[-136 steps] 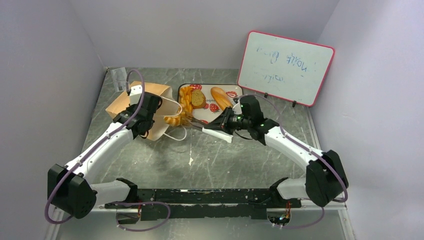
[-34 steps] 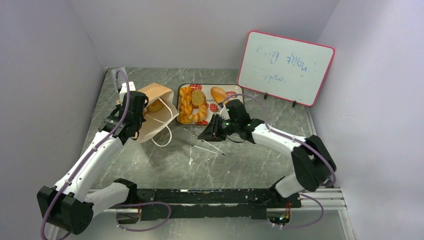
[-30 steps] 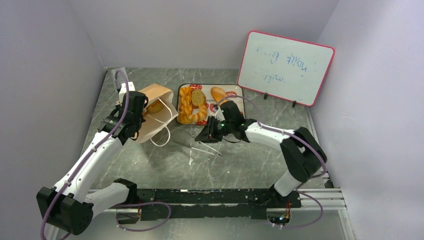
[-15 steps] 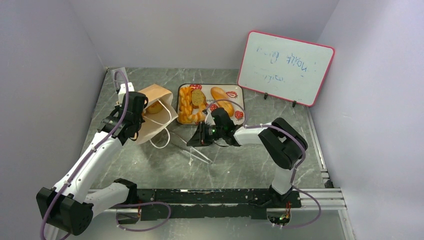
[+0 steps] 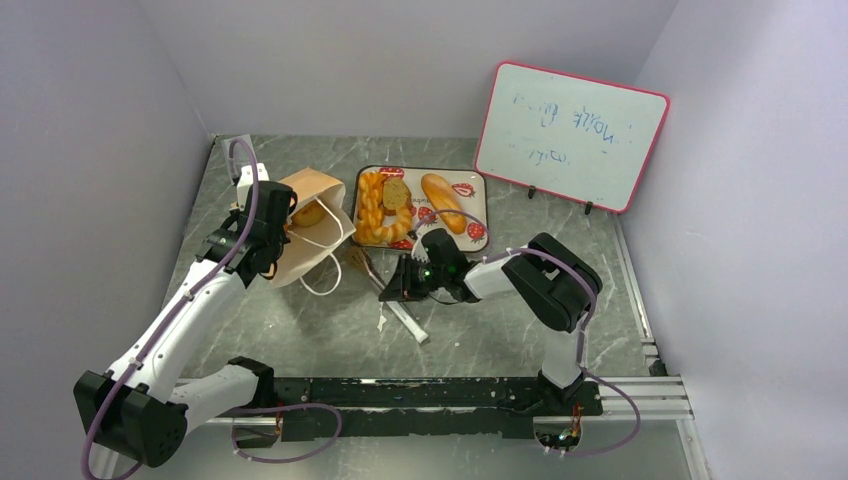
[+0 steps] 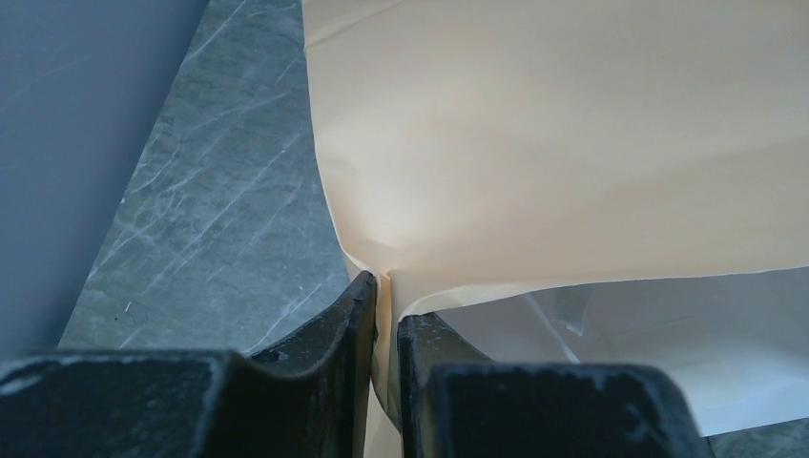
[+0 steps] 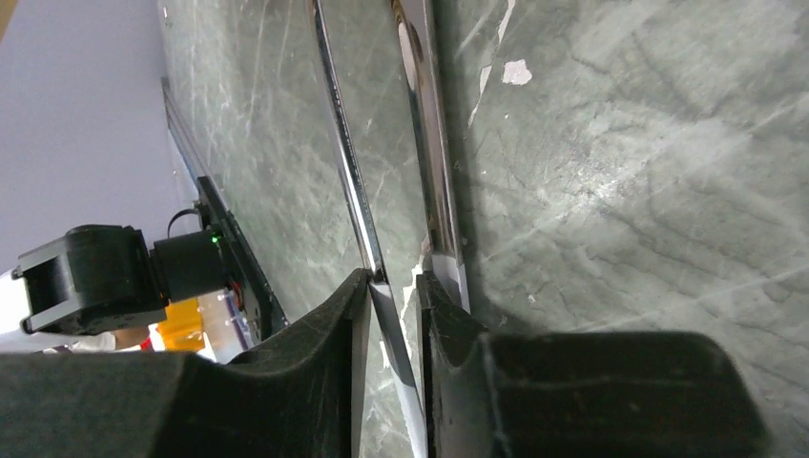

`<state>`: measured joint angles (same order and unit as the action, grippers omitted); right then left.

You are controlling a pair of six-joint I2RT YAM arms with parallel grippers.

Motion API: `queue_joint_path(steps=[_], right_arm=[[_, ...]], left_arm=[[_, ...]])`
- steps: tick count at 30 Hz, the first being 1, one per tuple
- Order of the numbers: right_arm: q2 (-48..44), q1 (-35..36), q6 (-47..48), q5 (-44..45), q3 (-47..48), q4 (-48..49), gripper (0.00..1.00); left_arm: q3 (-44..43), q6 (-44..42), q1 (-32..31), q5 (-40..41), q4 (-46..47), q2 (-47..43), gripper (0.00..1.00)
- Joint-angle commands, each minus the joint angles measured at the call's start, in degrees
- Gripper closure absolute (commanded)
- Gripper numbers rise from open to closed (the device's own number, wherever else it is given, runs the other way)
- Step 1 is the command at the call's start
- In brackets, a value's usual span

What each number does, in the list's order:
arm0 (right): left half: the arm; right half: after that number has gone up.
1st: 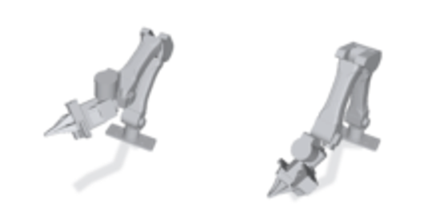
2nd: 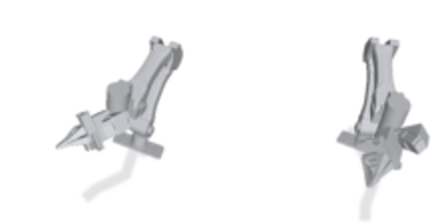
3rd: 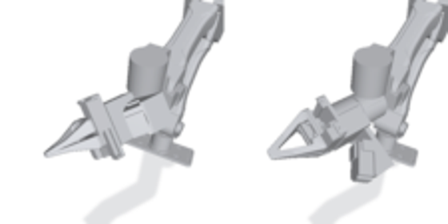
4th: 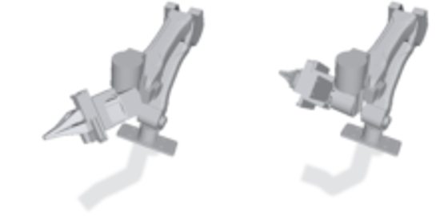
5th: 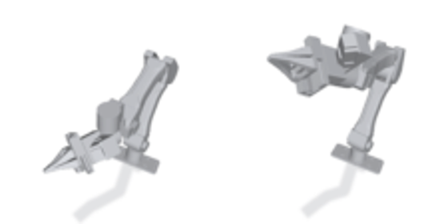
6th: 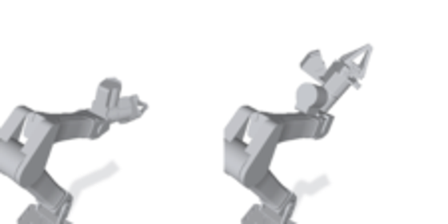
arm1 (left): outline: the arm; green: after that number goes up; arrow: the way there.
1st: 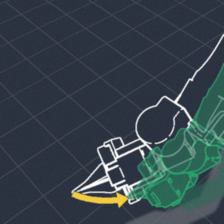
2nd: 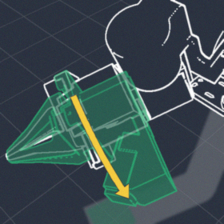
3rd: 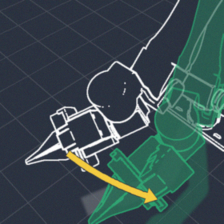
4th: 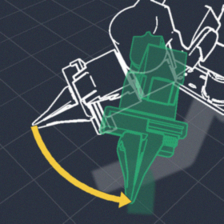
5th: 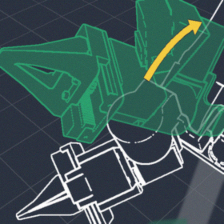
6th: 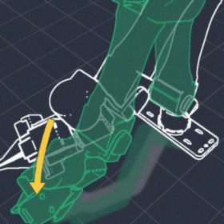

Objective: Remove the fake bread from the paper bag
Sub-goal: Take out the fake bread from the paper bag.

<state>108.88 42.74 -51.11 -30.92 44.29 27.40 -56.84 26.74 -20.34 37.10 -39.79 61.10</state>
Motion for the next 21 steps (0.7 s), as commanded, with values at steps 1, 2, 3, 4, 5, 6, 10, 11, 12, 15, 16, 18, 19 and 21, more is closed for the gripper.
queue_joint_path(steps=[1, 2, 3, 4, 5, 6, 10, 11, 12, 15, 16, 18, 19, 21], right_arm=[[2.0, -0.36, 4.82, 7.0, -0.62, -5.45, 0.76], [1.87, -0.3, 5.71, 7.38, -0.21, -6.14, 0.74], [1.68, -0.35, 6.63, 7.75, 0.23, -7.54, 0.72], [1.47, -0.37, 7.55, 8.2, 0.72, -8.6, 0.72], [1.18, -0.34, 8.81, 8.72, 1.32, -9.58, 0.71], [0.83, -0.26, 9.76, 9.14, 1.78, -10.83, 0.7], [-0.24, 1.19, 14.45, 12.3, 4.34, -16.54, 0.8], [-0.25, 1.66, 15.33, 12.87, 4.85, -17.53, 0.87], [-0.26, 2.24, 15.9, 13.32, 5.21, -18.2, 0.92], [-0.29, 4.07, 17.03, 14.4, 6.16, -19.88, 0.99], [-0.48, 4.86, 17.44, 15.11, 6.5, -20.53, 1.0], [-1.01, 6.43, 18.28, 17.06, 7.06, -21.76, 1.0], [-1.24, 7.23, 18.73, 18.13, 7.37, -22.49, 1.0], [-1.59, 8.98, 19.84, 20.63, 8.15, -24.14, 1.0]], left_arm=[[-2.14, 1.11, 0.39, 1.31, -0.53, 0.34, 0.93], [-2.14, 1.16, 0.39, 1.31, -0.49, 0.33, 0.93], [-2.09, 1.2, 0.39, 1.41, -0.54, 0.33, 0.93], [-2.05, 1.28, 0.4, 1.42, -0.47, 0.27, 0.93], [-1.98, 1.37, 0.44, 1.46, -0.42, 0.25, 0.93], [-1.89, 1.46, 0.42, 1.5, -0.35, 0.2, 0.93], [-1.38, 1.94, 0.4, 1.39, -0.03, 0.0, 0.93], [-1.31, 2.11, 0.4, 1.28, 0.02, -0.02, 0.93], [-1.19, 2.22, 0.39, 1.23, 0.1, 0.03, 0.93], [-1.17, 2.41, 0.39, 1.12, 0.15, -0.1, 0.93], [-1.17, 2.43, 0.39, 1.18, 0.15, -0.09, 0.93], [-1.12, 2.52, 0.39, 1.24, 0.17, -0.35, 0.93], [-1.09, 2.65, 0.4, 1.2, 0.17, -0.43, 0.93], [-1.0, 2.97, 0.39, 1.18, -0.08, -0.73, 0.93]])
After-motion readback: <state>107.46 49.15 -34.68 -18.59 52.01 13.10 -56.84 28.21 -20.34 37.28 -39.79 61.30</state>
